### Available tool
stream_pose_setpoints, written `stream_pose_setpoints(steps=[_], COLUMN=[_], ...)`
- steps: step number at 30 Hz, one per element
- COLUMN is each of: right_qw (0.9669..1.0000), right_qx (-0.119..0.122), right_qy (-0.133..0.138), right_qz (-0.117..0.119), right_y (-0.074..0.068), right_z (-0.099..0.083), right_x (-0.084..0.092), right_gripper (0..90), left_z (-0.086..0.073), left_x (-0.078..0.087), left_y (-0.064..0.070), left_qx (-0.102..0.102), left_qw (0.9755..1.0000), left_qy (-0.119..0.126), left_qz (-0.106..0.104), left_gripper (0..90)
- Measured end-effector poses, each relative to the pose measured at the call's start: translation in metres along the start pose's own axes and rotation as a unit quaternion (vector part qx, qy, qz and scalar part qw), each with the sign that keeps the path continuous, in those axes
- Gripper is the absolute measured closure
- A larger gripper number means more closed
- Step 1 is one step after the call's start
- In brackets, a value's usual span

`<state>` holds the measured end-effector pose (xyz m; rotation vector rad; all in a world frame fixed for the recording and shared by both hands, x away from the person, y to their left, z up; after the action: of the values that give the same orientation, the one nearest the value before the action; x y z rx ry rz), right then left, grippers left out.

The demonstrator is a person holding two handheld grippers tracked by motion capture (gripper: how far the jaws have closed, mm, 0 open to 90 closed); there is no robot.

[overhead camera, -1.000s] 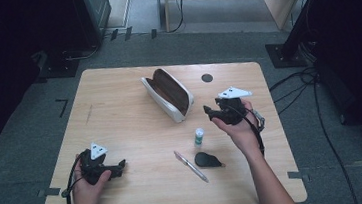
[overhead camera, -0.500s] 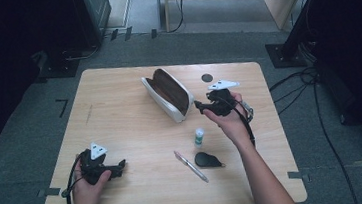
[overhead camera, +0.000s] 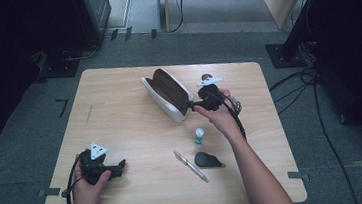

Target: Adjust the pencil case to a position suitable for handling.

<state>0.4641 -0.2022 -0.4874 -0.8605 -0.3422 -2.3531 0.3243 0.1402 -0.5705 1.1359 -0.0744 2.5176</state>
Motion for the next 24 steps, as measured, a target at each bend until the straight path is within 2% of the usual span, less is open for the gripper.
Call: stream_pose_setpoints(steps=[8, 9, 12, 13, 18, 22, 23, 24], right_qw=[0.9998, 0.9997, 0.9995, 0.9993, 0.9989, 0.9982, 0.9975, 0.9975], right_qx=[-0.015, -0.023, -0.028, -0.026, -0.032, -0.039, -0.047, -0.045], right_qy=[0.001, 0.001, -0.008, -0.016, -0.023, -0.028, -0.029, -0.031], right_qz=[0.009, 0.011, 0.015, 0.020, 0.028, 0.035, 0.044, 0.045], right_y=[0.002, 0.003, 0.004, 0.004, 0.003, 0.004, 0.004, 0.004], right_z=[0.006, 0.006, 0.004, 0.003, 0.005, 0.006, 0.005, 0.005], right_x=[-0.018, -0.021, -0.027, -0.034, -0.042, -0.048, -0.050, -0.052], right_gripper=[37.4, 37.7, 37.2, 37.1, 37.6, 40.6, 44.6, 45.6], left_z=[0.000, 0.000, 0.000, 0.000, 0.000, 0.000, 0.000, 0.000], left_x=[0.000, 0.000, 0.000, 0.000, 0.000, 0.000, 0.000, 0.000], left_y=[0.000, 0.000, 0.000, 0.000, 0.000, 0.000, 0.000, 0.000], left_qx=[0.000, 0.000, 0.000, 0.000, 0.000, 0.000, 0.000, -0.001], left_qw=[1.0000, 1.0000, 1.0000, 1.0000, 1.0000, 1.0000, 1.0000, 1.0000], left_qy=[0.000, 0.000, 0.000, 0.000, 0.000, 0.000, 0.000, 0.000], left_qz=[0.000, 0.000, 0.000, 0.000, 0.000, 0.000, 0.000, -0.001], left_gripper=[0.0, 0.0, 0.0, 0.0, 0.0, 0.0, 0.0, 0.0])
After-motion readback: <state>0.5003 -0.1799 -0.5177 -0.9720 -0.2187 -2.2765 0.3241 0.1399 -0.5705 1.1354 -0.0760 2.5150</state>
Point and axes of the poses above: each handheld gripper's, and its own axes: x roughly backward along the jaws, z roughly out of its top, y roughly to its right, the point moved 7 cm from there along -x, roughly forward along the jaws, and after that the axes turned 10 degrees about x, right-handed, at the moved point
